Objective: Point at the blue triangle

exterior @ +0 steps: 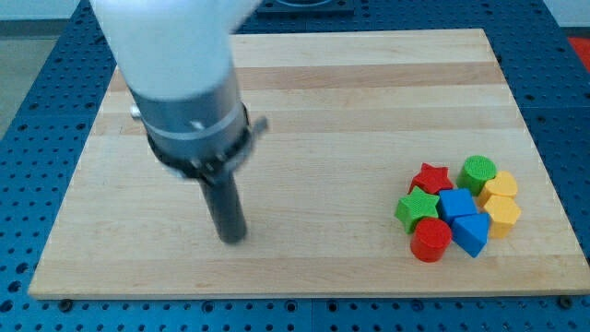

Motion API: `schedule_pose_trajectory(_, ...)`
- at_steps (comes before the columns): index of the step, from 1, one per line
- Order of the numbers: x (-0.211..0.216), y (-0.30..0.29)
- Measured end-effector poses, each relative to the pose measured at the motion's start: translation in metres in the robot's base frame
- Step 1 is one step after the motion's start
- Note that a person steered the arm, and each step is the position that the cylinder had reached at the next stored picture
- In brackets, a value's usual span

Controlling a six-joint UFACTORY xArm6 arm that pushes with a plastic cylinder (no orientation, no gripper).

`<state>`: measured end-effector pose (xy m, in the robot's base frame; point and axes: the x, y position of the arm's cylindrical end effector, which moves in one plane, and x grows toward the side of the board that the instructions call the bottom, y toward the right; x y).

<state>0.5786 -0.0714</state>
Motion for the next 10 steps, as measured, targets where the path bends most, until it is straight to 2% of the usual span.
schedule_pose_trajectory(1, 0.039, 0.064)
schedule_pose_trajectory(2, 0.040, 0.081)
schedule_pose_trajectory(3, 0.040, 0.122)
schedule_pose_trajectory(6, 0.040, 0.283)
schedule_pose_trajectory(7, 0.032, 0.289)
schedule_pose_trajectory(10, -0.029, 0.238)
